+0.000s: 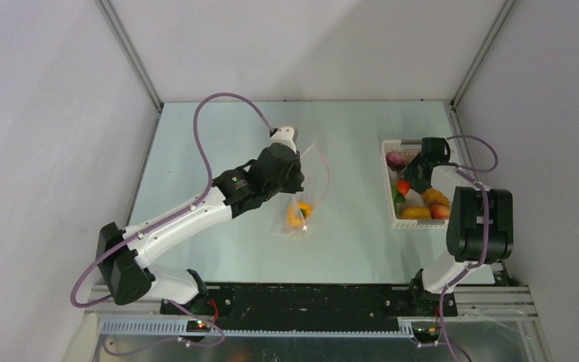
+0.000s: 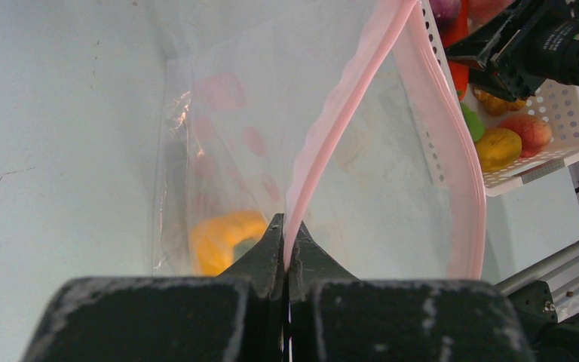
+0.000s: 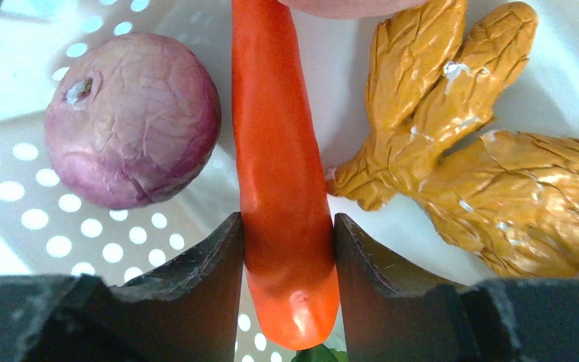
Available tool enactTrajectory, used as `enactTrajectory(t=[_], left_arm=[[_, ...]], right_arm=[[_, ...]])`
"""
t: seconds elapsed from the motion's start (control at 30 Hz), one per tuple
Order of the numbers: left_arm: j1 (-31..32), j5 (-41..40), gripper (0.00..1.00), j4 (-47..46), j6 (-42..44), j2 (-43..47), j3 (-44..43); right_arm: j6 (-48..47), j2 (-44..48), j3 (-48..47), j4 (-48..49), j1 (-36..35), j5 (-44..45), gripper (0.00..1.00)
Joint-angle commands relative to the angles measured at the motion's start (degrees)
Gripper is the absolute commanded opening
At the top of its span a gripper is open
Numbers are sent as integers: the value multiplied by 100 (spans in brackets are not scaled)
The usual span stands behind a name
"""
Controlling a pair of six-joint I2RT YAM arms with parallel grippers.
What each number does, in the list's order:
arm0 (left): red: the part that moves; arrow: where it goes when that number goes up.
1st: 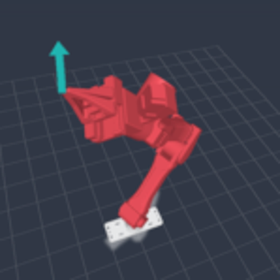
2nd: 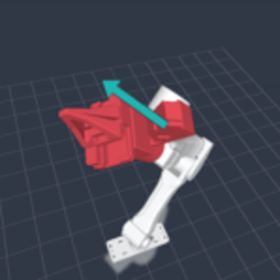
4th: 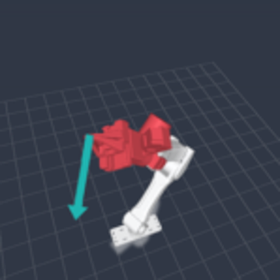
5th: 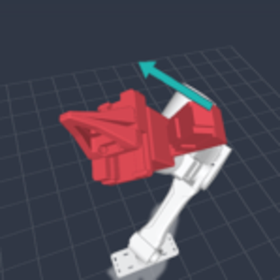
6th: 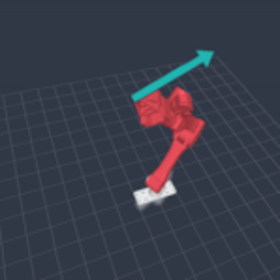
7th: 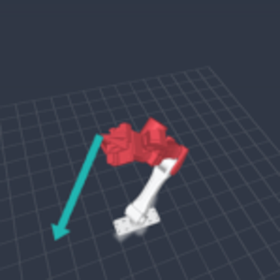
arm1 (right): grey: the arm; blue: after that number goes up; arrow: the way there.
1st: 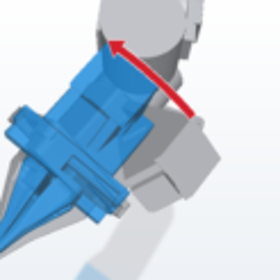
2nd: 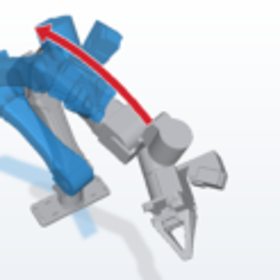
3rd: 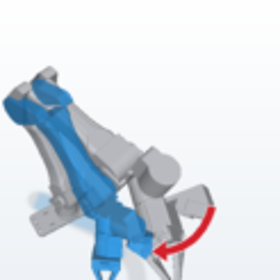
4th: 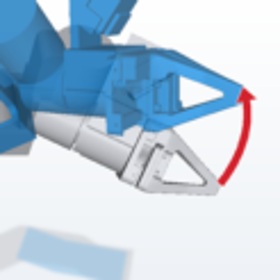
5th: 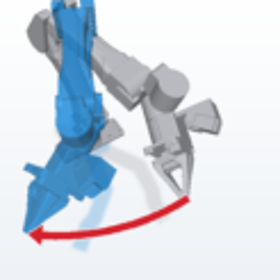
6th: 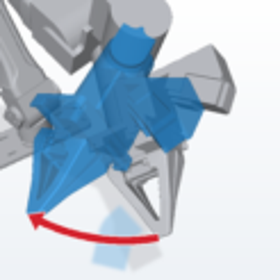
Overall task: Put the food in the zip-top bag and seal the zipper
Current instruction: Pick up the fake vegetable from the bin, then place the fake vegetable in the zipper food storage bag.
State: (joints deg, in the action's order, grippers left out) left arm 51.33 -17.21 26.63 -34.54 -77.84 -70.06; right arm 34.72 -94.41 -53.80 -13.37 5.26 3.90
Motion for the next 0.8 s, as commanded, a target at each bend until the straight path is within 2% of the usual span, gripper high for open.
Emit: enactTrajectory(t=[0.0,0.33,0.57,0.63,0.77], left_arm=[[-37,46,0,-186,-43,138,77],[-40,212,0,-351,-102,151,121],[-43,399,0,-491,-77,-27,53],[-41,416,0,-503,-63,-77,22],[-39,460,0,-534,-95,-149,9]], right_arm=[[-144,695,-166,-228,30,388,15],[-537,2437,25,-801,32,1113,12],[-757,3852,288,-535,-116,275,11],[-833,4203,299,-397,-342,100,11],[-1054,4753,293,136,-1656,518,11]])
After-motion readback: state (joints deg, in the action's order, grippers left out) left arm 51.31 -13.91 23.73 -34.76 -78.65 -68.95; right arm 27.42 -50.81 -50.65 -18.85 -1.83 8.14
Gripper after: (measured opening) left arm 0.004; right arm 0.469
